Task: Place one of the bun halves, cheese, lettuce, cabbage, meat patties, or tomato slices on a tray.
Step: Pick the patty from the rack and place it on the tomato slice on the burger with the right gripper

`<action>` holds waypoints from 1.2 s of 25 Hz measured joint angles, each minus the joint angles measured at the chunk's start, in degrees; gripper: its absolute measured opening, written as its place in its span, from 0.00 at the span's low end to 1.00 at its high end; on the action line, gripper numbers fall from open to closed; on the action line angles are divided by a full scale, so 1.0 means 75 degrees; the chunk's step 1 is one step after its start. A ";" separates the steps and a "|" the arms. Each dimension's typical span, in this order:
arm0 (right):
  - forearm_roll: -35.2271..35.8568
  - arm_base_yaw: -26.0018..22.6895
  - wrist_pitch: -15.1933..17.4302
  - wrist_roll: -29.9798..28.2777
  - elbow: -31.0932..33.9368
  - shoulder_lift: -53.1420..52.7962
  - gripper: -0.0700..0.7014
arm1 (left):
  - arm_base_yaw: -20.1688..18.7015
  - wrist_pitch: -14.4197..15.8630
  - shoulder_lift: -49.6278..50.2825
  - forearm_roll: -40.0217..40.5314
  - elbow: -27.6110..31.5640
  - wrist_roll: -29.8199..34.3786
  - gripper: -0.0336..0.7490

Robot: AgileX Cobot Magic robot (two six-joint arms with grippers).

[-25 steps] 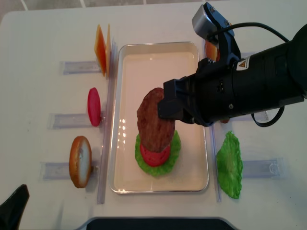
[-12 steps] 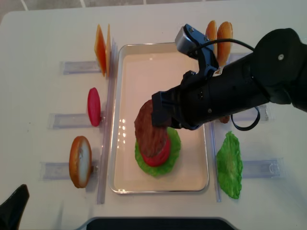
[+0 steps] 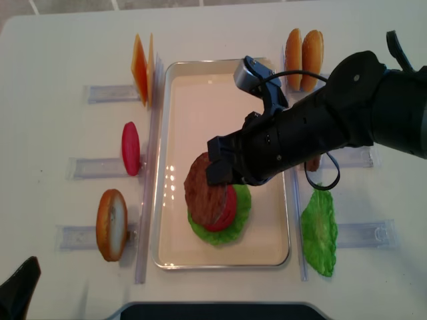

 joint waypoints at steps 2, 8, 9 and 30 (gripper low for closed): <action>0.0185 0.0000 0.0057 -0.0265 0.0000 0.0183 0.27 | 0.0000 0.0000 0.0000 0.0000 0.0000 0.0000 0.89; 0.0631 -0.0287 0.0433 -0.0864 0.0000 0.0506 0.27 | 0.0000 0.0000 0.0000 0.0000 0.0000 0.0000 0.89; 0.0666 -0.0335 0.0491 -0.0924 0.0000 0.0554 0.27 | 0.0000 0.0000 0.0000 0.0000 0.0000 0.0000 0.89; 0.0896 -0.0607 0.0858 -0.1707 -0.0007 0.1231 0.27 | 0.0000 0.0000 0.0000 0.0000 0.0000 0.0000 0.89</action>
